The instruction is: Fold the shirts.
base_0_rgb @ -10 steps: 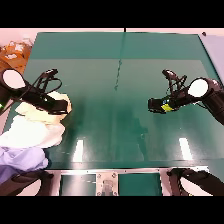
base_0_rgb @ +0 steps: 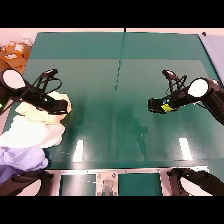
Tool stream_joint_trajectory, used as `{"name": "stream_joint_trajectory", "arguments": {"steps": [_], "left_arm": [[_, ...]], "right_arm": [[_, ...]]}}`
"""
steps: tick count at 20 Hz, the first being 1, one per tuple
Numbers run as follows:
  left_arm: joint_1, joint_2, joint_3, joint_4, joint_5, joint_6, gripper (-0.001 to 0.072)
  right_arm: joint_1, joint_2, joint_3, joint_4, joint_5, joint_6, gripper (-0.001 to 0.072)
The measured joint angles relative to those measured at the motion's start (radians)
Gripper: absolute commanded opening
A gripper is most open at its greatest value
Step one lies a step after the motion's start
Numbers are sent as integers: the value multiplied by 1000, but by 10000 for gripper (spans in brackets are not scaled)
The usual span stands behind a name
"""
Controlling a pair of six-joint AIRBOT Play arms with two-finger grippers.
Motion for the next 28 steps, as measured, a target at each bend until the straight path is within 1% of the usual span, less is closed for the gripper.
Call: {"name": "stream_joint_trajectory", "arguments": {"steps": [3,4,5,7,10,12,14,15,16,17,18,19,20,22,25,28], "left_arm": [[0,0,0,0,60,0,38],[0,0,0,8,86,0,351],[0,0,0,27,110,0,712],[0,-3,0,130,170,-12,718],[28,-27,0,359,272,-47,718],[68,-64,-1,448,297,-60,719],[102,-116,-7,498,281,-62,719],[114,-146,-14,515,260,-54,719],[122,-176,-23,524,244,-39,718],[127,-204,-29,532,236,-26,717],[133,-233,-35,540,228,-15,656],[136,-257,-39,545,218,-8,355],[138,-277,-42,549,214,0,37],[141,-301,-33,558,203,16,25],[138,-318,54,562,152,21,24],[77,-323,243,557,87,24,24]], "right_arm": [[0,0,0,0,0,0,19],[0,0,0,0,-1,0,19],[0,0,0,0,-10,0,20],[0,0,0,0,-26,0,19],[0,0,0,1,-47,0,20],[0,0,0,2,-55,0,19],[0,0,0,2,-67,0,20],[0,0,0,3,-76,0,25],[0,0,0,3,-85,0,86],[0,0,0,3,-96,0,102],[0,0,0,3,-105,0,88],[0,0,0,3,-112,0,73],[0,0,0,3,-117,0,72],[0,0,0,3,-124,0,19],[-1,0,9,1,-129,-2,19],[-15,0,34,-2,-131,-6,20]]}}
